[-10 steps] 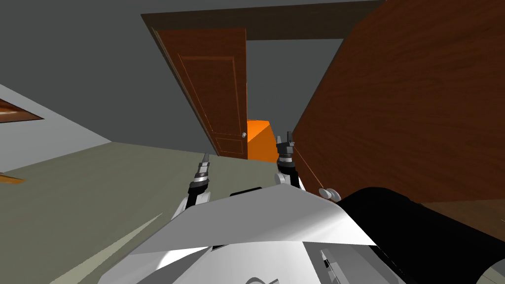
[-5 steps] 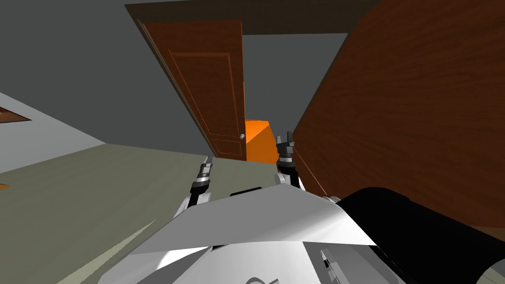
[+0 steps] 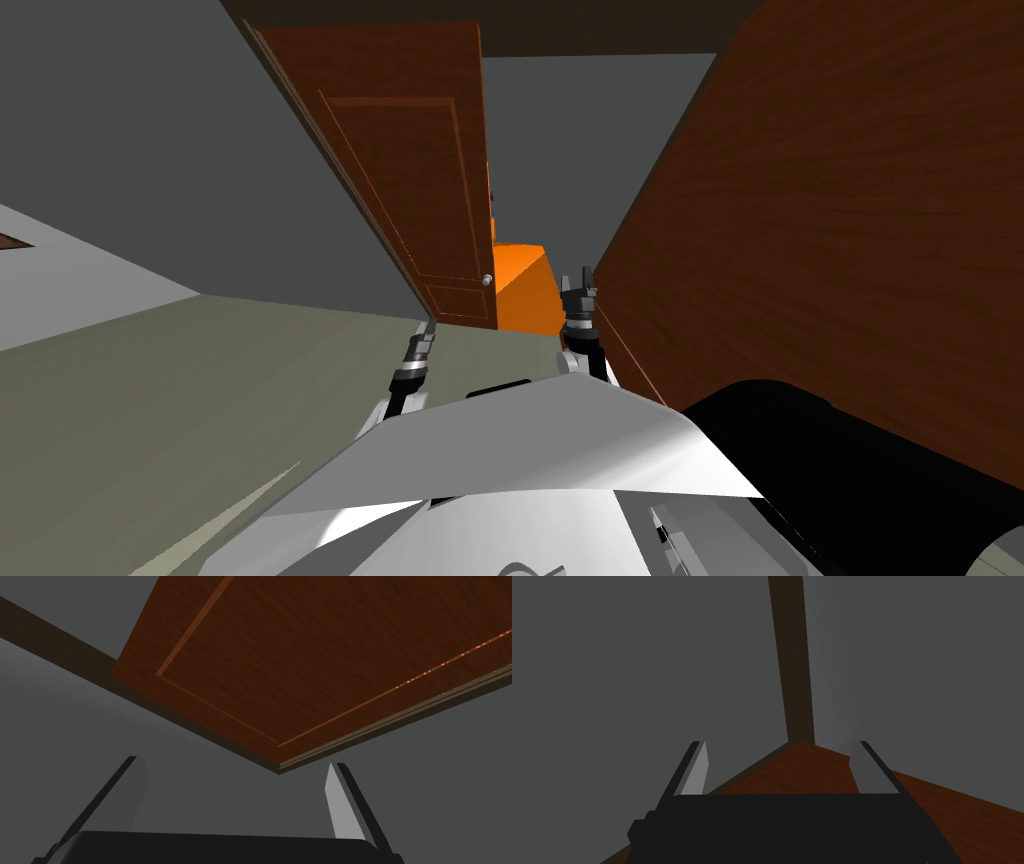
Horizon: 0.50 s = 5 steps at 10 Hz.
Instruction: Pull the door open
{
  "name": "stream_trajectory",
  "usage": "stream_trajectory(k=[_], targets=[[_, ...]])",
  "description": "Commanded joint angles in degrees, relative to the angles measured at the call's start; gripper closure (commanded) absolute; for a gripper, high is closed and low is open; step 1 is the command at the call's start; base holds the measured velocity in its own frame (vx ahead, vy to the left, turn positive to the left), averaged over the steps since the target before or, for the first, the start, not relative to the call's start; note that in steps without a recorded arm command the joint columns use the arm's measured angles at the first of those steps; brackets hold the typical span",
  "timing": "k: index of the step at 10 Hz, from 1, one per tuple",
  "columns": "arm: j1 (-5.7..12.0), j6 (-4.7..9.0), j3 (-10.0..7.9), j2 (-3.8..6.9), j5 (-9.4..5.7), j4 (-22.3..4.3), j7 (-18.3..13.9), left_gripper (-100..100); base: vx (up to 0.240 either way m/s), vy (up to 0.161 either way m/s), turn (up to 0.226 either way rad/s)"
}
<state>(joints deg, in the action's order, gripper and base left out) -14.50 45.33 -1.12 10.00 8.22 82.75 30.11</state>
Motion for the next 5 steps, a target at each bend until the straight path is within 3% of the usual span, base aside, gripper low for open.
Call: stream_trajectory(k=[1,5], targets=[[0.73,0.66,-0.1,0.44,0.52,-2.3,1.7,-100,0.106,-0.06,-0.014],[2.49,1.97,-0.19,1.23,1.88,-7.6,5.6,-100,0.103,-0.055,-0.014]])
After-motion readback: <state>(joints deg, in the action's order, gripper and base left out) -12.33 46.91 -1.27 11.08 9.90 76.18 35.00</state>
